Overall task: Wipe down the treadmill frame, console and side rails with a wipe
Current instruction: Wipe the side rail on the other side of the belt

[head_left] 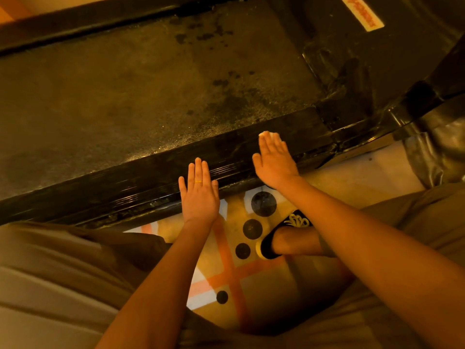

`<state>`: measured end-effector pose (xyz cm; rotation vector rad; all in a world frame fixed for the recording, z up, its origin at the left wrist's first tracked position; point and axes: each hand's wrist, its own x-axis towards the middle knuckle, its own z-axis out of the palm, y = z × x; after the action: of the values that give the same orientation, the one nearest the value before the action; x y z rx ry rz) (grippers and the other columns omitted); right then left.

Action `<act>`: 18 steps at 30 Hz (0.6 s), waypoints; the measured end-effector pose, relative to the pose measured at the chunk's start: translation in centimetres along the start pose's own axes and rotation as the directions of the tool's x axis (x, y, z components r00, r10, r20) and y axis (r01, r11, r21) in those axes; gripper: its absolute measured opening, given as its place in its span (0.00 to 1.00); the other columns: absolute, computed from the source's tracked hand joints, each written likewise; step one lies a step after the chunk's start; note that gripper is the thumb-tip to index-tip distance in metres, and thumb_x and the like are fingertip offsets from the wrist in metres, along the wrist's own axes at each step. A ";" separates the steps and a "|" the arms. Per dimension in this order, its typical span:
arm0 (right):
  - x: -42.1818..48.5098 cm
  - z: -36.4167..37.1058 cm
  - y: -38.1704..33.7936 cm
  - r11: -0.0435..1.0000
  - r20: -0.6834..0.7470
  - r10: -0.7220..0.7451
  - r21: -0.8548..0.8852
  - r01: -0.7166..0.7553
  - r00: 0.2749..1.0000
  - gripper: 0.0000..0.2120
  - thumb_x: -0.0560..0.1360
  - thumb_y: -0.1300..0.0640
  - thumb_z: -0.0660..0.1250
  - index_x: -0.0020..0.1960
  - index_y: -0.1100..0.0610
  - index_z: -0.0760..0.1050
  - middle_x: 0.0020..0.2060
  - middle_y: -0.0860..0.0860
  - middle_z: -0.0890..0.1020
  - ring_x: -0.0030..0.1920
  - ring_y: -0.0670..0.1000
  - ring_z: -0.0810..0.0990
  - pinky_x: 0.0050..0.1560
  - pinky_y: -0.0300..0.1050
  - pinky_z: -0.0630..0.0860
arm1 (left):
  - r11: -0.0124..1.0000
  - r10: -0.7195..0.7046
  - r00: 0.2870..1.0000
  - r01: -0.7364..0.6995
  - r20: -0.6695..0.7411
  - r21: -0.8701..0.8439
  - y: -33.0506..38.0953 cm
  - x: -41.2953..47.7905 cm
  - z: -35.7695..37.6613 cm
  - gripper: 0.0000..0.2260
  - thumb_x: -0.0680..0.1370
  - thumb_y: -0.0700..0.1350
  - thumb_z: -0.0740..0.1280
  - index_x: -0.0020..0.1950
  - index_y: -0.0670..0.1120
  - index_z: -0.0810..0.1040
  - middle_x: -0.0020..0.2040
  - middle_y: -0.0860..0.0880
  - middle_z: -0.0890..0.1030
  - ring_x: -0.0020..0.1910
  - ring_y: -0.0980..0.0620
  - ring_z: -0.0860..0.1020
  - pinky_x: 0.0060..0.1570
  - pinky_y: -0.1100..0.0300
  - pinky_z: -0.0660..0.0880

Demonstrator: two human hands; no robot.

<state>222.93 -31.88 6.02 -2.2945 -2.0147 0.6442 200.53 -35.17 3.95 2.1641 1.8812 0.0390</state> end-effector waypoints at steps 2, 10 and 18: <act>-0.3 0.3 0.1 0.997 0.019 -0.075 -0.029 0.076 0.997 0.30 0.85 0.48 0.45 0.81 0.58 0.40 0.81 0.55 0.43 0.80 0.55 0.39 0.77 0.51 0.38 | 1.000 -0.002 1.000 0.002 -0.001 0.002 0.0 0.0 0.0 0.26 0.86 0.53 0.43 0.82 0.47 0.44 0.83 0.48 0.43 0.80 0.50 0.39 0.77 0.48 0.37; 2.0 -3.7 9.3 0.988 -0.034 0.150 -0.019 -0.150 0.988 0.29 0.85 0.48 0.46 0.81 0.58 0.43 0.81 0.56 0.45 0.80 0.56 0.42 0.78 0.54 0.42 | 1.000 -0.001 1.000 0.001 0.003 0.008 0.0 0.0 0.0 0.26 0.85 0.54 0.42 0.82 0.47 0.42 0.82 0.48 0.41 0.80 0.50 0.38 0.77 0.48 0.37; -0.7 -1.7 6.4 0.981 -0.064 0.188 0.055 -0.185 0.980 0.29 0.85 0.49 0.45 0.81 0.62 0.43 0.80 0.60 0.46 0.80 0.59 0.42 0.78 0.54 0.40 | 1.000 0.000 1.000 -0.001 -0.029 -0.006 0.0 -0.1 0.2 0.26 0.86 0.54 0.42 0.81 0.47 0.42 0.82 0.48 0.42 0.80 0.51 0.38 0.77 0.48 0.36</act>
<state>229.43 -33.23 5.97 -2.4605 -1.7487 0.6060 200.60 -35.34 3.76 2.1714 1.8937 0.0759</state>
